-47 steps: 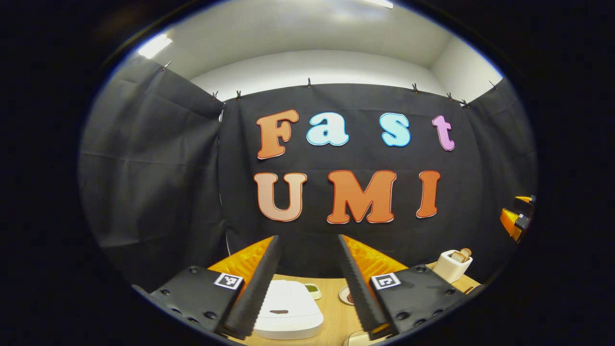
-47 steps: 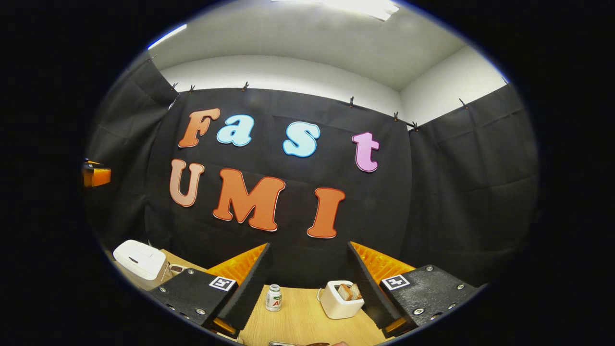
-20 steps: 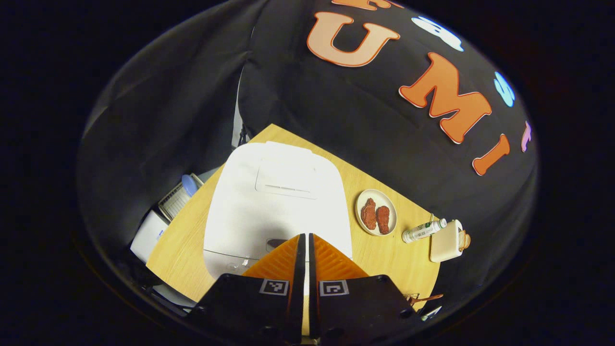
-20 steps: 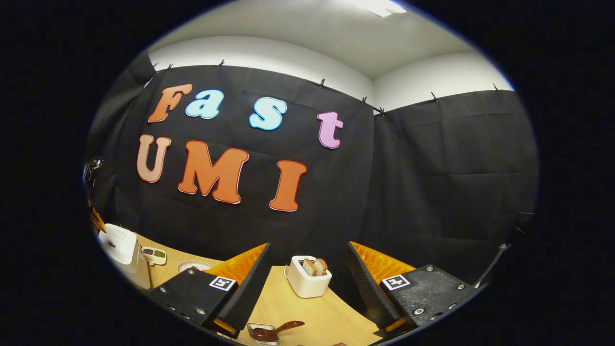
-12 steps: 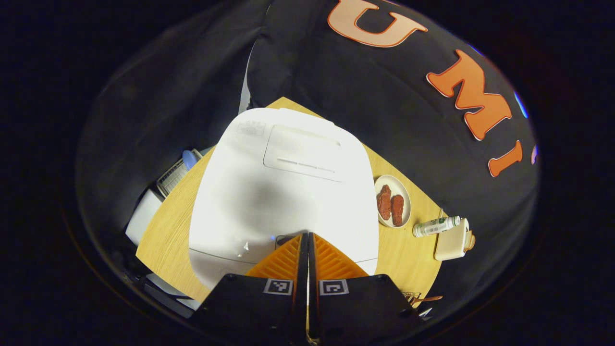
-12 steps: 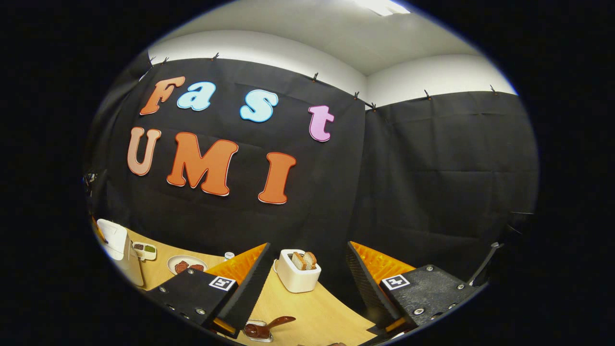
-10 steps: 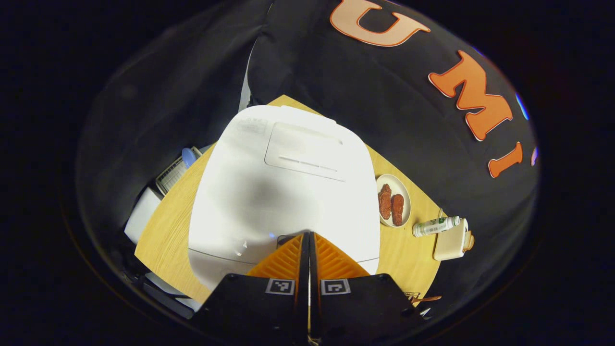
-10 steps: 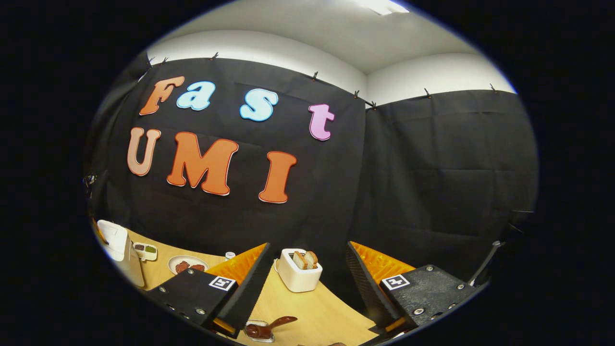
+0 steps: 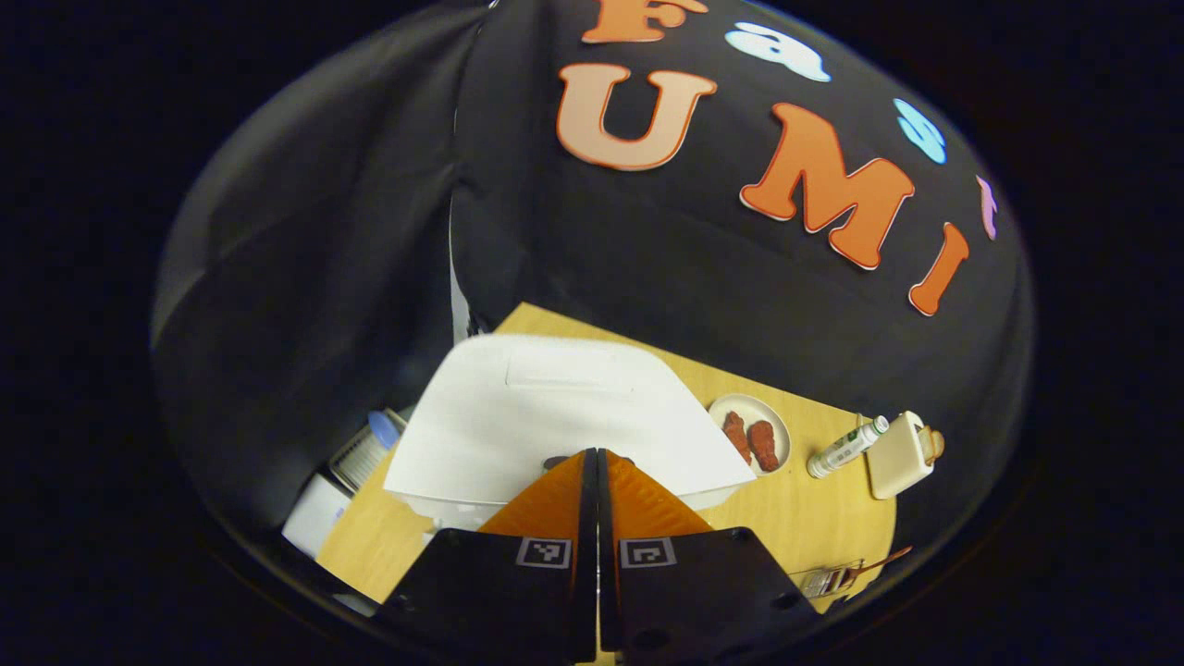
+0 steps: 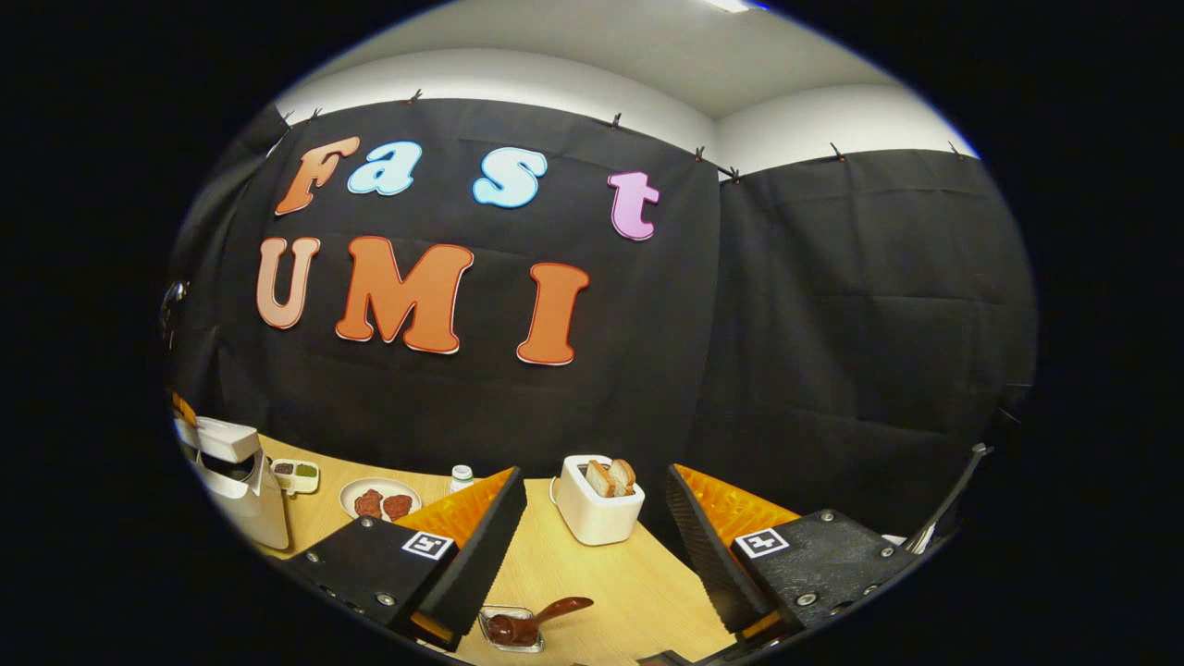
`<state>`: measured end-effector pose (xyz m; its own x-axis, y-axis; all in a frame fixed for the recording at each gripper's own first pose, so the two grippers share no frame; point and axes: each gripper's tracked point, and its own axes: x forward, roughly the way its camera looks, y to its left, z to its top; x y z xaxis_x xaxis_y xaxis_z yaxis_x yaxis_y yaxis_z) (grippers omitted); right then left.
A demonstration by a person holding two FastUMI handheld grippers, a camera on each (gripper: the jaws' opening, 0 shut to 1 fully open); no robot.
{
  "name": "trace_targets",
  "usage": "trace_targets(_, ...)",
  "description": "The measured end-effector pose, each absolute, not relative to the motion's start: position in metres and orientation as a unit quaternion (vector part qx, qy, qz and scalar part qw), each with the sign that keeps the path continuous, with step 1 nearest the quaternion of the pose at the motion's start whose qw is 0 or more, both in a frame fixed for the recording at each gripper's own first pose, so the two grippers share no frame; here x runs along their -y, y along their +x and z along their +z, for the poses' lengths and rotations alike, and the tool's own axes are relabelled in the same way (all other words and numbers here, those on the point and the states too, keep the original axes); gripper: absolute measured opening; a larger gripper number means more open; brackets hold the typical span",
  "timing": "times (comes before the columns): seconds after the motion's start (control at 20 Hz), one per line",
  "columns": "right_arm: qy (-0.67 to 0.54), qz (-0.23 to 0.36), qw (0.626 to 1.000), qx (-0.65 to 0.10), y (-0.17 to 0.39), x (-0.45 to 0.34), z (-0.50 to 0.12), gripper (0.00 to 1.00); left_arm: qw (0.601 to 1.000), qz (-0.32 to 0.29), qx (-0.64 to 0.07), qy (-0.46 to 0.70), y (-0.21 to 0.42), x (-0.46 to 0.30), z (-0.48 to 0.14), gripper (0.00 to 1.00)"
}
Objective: Close the left gripper, press the button to open the rice cooker; take a wooden spoon from the chopstick holder with the right hand, scoop a spoonful of rice and pour it into the rice cooker, then put the wooden spoon back into the chopstick holder.
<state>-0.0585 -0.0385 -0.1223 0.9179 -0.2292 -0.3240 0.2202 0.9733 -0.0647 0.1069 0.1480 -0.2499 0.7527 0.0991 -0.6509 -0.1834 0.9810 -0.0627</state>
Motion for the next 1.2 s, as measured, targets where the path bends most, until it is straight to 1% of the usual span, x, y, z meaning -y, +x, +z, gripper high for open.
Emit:
trace_targets(0.1, -0.008, -0.111, 0.978, -0.179, -0.061, 0.039, -0.133, 0.95, 0.949, 0.079, -0.303, -0.027, 0.113, -0.142, -0.224, 0.06)
trace_targets(0.15, -0.005, -0.109, 0.977, -0.185, -0.062, 0.04, -0.137, 0.95, 0.953, 0.075, -0.293, -0.02, 0.113, -0.135, -0.22, 0.03)
trace_targets(0.2, -0.003, -0.107, 0.976, -0.189, -0.063, 0.041, -0.141, 0.95, 0.956, 0.07, -0.285, -0.015, 0.113, -0.131, -0.213, 0.06)
trace_targets(0.3, 0.0, -0.103, 0.975, -0.198, -0.063, 0.042, -0.151, 0.95, 0.965, 0.056, -0.257, -0.011, 0.111, -0.119, -0.199, 0.06)
trace_targets(0.45, 0.007, -0.093, 0.972, -0.215, -0.061, 0.04, -0.167, 0.95, 0.975, 0.052, -0.215, 0.012, 0.106, -0.108, -0.175, 0.06)
trace_targets(0.65, 0.021, -0.071, 0.967, -0.244, -0.058, 0.036, -0.195, 0.95, 0.983, 0.072, -0.16, 0.056, 0.095, -0.107, -0.141, 0.06)
trace_targets(0.7, 0.026, -0.066, 0.965, -0.254, -0.059, 0.035, -0.204, 0.95, 0.985, 0.067, -0.146, 0.059, 0.094, -0.101, -0.133, 0.17)
trace_targets(0.75, 0.033, -0.06, 0.962, -0.263, -0.059, 0.035, -0.212, 0.95, 0.987, 0.067, -0.134, 0.06, 0.091, -0.094, -0.124, 0.23)
trace_targets(0.8, 0.042, -0.055, 0.96, -0.271, -0.06, 0.034, -0.219, 0.95, 0.989, 0.064, -0.123, 0.058, 0.088, -0.09, -0.117, 0.46)
trace_targets(0.85, 0.051, -0.052, 0.957, -0.28, -0.061, 0.034, -0.228, 0.95, 0.99, 0.059, -0.114, 0.058, 0.083, -0.084, -0.111, 0.53)
trace_targets(0.95, 0.073, -0.047, 0.95, -0.299, -0.063, 0.036, -0.248, 0.95, 0.991, 0.058, -0.101, 0.058, 0.075, -0.075, -0.104, 0.75)
trace_targets(1.0, 0.083, -0.043, 0.946, -0.31, -0.065, 0.036, -0.26, 0.95, 0.992, 0.059, -0.095, 0.057, 0.072, -0.07, -0.098, 0.82)
trace_targets(1.1, 0.102, -0.037, 0.937, -0.331, -0.069, 0.036, -0.283, 0.95, 0.993, 0.057, -0.091, 0.054, 0.063, -0.058, -0.099, 0.93)
trace_targets(1.2, 0.124, -0.03, 0.927, -0.352, -0.071, 0.034, -0.306, 0.95, 0.993, 0.055, -0.083, 0.059, 0.052, -0.046, -0.096, 0.95)
